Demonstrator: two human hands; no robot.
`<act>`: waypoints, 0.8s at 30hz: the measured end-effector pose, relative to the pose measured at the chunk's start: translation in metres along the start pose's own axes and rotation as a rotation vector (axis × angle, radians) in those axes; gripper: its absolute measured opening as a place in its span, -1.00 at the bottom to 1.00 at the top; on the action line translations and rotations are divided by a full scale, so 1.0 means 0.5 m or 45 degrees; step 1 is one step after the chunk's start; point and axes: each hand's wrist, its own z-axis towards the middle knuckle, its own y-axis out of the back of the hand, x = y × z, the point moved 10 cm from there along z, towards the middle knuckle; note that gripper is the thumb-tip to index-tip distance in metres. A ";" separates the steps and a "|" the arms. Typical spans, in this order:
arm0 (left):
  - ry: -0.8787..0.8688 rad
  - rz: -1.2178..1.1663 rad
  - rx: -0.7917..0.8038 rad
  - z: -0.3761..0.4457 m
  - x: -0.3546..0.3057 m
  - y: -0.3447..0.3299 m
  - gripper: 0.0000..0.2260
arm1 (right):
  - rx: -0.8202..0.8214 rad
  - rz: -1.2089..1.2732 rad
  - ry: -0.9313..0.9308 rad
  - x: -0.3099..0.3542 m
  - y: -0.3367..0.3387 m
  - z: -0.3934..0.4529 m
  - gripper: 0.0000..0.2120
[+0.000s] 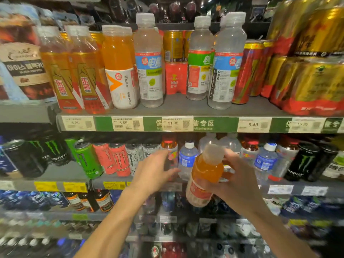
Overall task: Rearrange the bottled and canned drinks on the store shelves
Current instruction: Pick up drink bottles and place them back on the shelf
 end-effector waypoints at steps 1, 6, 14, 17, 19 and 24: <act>0.071 -0.043 -0.120 0.006 0.005 0.020 -0.68 | 0.013 -0.009 -0.013 -0.008 -0.003 0.004 -0.33; 0.300 0.065 -0.153 0.072 0.027 0.021 -0.55 | 0.018 -0.007 0.021 -0.021 -0.019 0.024 -0.38; 0.296 0.005 -0.136 0.107 0.049 0.015 -0.59 | 0.030 -0.063 0.067 -0.025 -0.047 0.038 -0.35; 0.213 -0.225 -0.185 0.089 0.056 0.014 -0.58 | 0.030 -0.049 0.060 -0.029 -0.058 0.042 -0.32; 0.112 -0.296 -0.236 0.069 0.049 0.024 -0.56 | 0.020 -0.043 0.060 -0.030 -0.064 0.044 -0.31; -0.029 -0.398 -0.341 0.016 0.039 0.047 -0.70 | 0.019 -0.070 0.072 -0.026 -0.078 0.052 -0.30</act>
